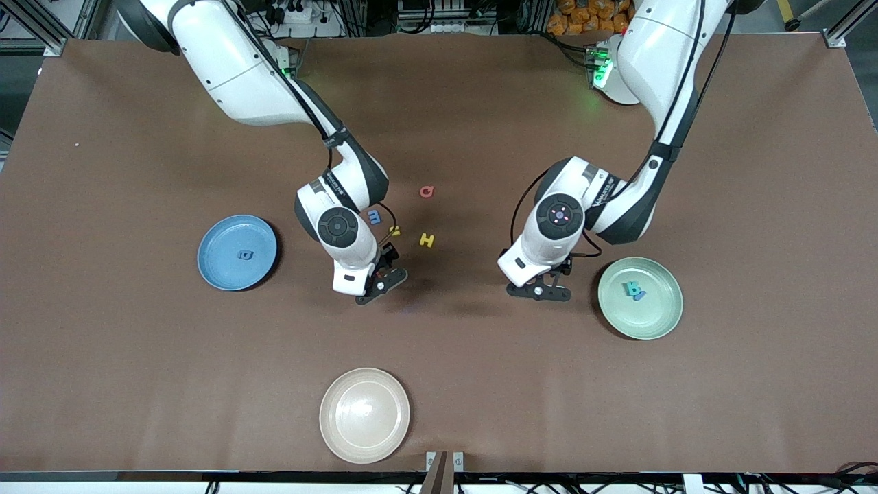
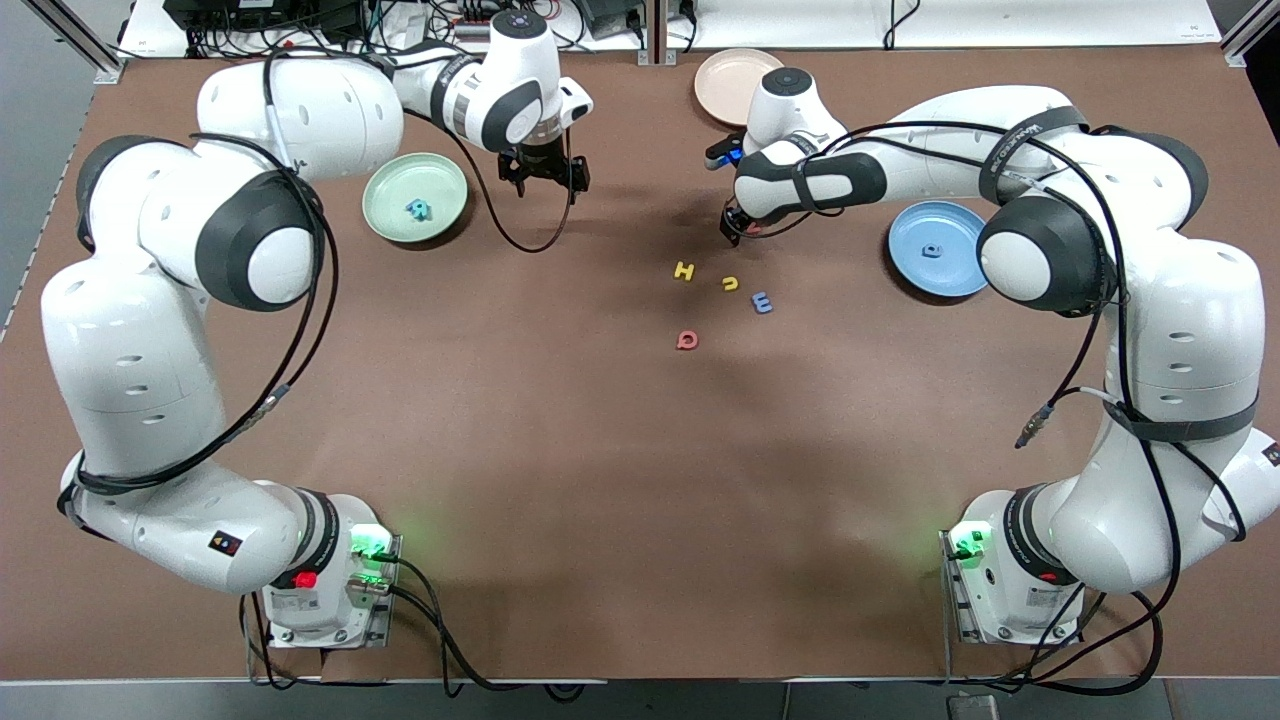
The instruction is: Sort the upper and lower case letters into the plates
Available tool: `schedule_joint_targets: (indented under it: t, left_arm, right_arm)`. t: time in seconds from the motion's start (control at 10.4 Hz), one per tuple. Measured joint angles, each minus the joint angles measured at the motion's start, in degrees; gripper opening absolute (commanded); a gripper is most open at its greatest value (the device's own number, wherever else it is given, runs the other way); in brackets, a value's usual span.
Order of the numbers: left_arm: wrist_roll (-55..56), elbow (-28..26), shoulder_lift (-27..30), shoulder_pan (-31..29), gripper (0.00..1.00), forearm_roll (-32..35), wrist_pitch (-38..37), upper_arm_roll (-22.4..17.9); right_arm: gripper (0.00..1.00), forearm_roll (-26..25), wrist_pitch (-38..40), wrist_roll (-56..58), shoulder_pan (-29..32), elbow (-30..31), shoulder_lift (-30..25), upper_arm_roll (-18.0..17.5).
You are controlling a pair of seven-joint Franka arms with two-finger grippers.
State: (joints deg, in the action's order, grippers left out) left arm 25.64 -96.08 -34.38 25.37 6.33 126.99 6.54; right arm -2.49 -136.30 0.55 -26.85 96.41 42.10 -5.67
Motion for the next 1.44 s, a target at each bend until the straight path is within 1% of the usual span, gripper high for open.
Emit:
schedule_joint_targets:
  t: [0.1,0.19,0.29,0.38,0.58,0.67,0.87,1.06,1.25,1.44]
  left_arm:
    - [-0.4,-0.01,-0.03,0.05,1.0,0.43,0.0,0.55]
    - [-0.91,-0.04,-0.27,0.1,1.0,0.52,-0.01,0.99]
    - [-1.14,-0.09,-0.95,0.16,1.0,0.77,0.0,1.69]
    - [-1.16,-0.1,-1.82,0.21,1.0,1.92,0.03,2.79]
    - [-1.16,-0.07,-2.65,1.67,1.0,3.3,0.24,4.29]
    - [-0.95,-0.06,-2.7,3.26,1.0,3.3,0.24,4.32]
    - [-0.73,0.07,-2.75,4.95,1.0,3.35,0.24,4.34]
    - [-0.73,0.25,-3.09,6.32,1.0,3.36,0.52,4.39]
    - [-0.73,1.02,-4.35,7.92,1.0,3.37,2.92,4.41]
    - [-0.73,1.54,-5.64,9.43,1.0,3.37,5.66,4.41]
  right_arm:
    - [0.53,-0.01,0.32,0.0,0.03,-0.03,-0.18,0.1]
    - [0.4,0.01,0.7,-0.03,0.02,-0.04,-0.41,0.04]
    - [0.35,-0.01,0.75,-0.03,0.02,-0.05,-0.45,0.09]
    - [0.27,-0.01,1.01,-0.03,0.02,-0.06,-0.66,0.07]
    - [0.04,-0.05,1.2,-0.05,0.04,-0.09,-0.81,0.16]
    - [0.0,-0.05,1.28,-0.05,0.07,-0.09,-0.86,0.15]
    - [0.0,-0.04,2.51,-0.05,0.07,-0.31,-0.89,0.1]
    - [0.0,0.42,7.58,-0.1,0.16,-1.96,-1.06,0.06]
    - [0.0,1.43,14.39,0.33,1.32,-6.15,-1.69,0.13]
    - [0.0,2.82,20.14,5.98,4.51,-9.31,-3.68,0.24]
